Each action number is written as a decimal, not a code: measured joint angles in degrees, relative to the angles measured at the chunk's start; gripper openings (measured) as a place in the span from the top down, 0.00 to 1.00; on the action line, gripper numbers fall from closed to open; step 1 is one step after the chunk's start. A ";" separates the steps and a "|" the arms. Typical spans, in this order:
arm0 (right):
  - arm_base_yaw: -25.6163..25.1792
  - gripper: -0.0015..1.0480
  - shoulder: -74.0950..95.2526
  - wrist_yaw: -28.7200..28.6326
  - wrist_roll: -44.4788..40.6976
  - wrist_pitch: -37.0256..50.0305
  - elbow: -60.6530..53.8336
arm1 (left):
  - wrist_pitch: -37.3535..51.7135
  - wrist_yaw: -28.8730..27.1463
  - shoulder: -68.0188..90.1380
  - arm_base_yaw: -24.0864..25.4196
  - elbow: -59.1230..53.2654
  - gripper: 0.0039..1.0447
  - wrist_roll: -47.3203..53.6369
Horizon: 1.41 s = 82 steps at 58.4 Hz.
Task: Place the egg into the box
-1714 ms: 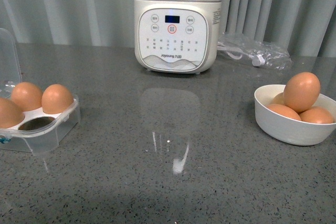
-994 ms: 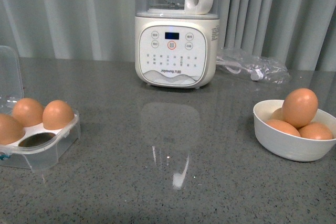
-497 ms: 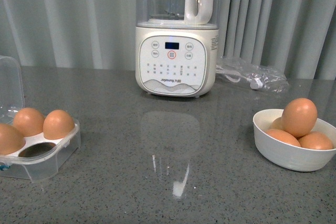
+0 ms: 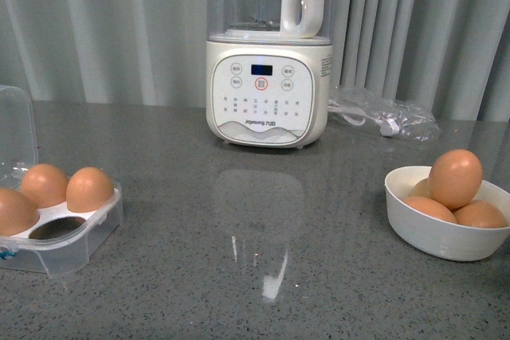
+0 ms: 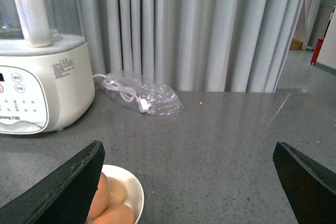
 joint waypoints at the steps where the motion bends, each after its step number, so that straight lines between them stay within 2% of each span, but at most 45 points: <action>1: -0.02 0.07 1.90 -0.17 0.02 -0.02 1.14 | 0.00 0.00 0.00 0.00 -0.02 0.06 -0.02; 13: -0.04 0.07 15.85 -3.17 3.10 -6.47 12.79 | 0.00 0.00 0.00 0.00 0.00 0.06 -0.02; 32: 1.31 0.07 26.62 -5.68 6.43 -17.59 23.78 | 0.00 0.00 0.00 0.00 -0.02 0.06 0.00; 51: 3.21 0.07 33.18 -9.53 7.45 -20.50 26.27 | 0.00 0.00 0.00 0.00 0.00 0.06 -0.02; 82: 5.55 0.08 32.50 -9.88 6.80 -21.11 23.26 | 0.00 0.00 0.00 0.00 0.00 0.06 0.00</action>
